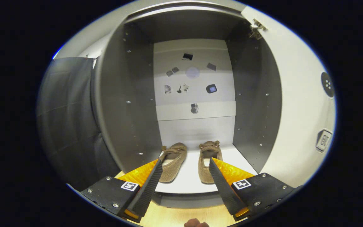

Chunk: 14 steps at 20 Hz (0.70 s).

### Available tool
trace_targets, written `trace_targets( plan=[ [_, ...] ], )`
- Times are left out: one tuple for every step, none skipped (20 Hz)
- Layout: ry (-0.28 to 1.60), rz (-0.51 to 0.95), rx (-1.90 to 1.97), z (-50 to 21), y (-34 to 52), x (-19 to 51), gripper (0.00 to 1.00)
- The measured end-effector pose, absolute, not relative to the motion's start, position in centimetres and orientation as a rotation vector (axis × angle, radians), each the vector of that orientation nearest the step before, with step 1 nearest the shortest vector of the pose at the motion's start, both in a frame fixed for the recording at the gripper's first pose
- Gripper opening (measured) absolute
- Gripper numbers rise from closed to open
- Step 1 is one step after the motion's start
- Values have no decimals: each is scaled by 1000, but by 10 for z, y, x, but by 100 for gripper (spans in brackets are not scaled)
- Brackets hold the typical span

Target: Open the shoe cabinet door, grab the shoes and put them into the shoe cabinet, then close the shoe cabinet door.

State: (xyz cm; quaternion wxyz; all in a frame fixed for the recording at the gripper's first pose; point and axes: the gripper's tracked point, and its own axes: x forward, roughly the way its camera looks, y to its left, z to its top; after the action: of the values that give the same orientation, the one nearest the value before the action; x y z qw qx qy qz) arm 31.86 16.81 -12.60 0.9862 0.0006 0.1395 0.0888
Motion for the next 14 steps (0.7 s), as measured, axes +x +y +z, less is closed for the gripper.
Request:
trace_targets(
  plan=[
    [276, 172, -4, -122, 166, 306, 93],
    [273, 163, -13, -119, 162, 292, 93],
    [274, 152, -21, -117, 158, 280, 93],
    [279, 144, -27, -115, 154, 267, 93],
    [282, 137, -28, -113, 151, 255, 93],
    [279, 133, -19, -109, 146, 242, 93],
    [271, 136, -4, -106, 143, 230, 93],
    [261, 148, 8, -102, 141, 216, 93],
    [255, 160, 13, -100, 138, 207, 93],
    [254, 171, 14, -100, 133, 193, 93],
    [252, 187, 15, -99, 129, 181, 93],
    [245, 199, 22, -96, 124, 170, 93],
    [244, 222, 30, -93, 120, 161, 93],
    [242, 247, 39, -91, 116, 150, 93]
  ],
)
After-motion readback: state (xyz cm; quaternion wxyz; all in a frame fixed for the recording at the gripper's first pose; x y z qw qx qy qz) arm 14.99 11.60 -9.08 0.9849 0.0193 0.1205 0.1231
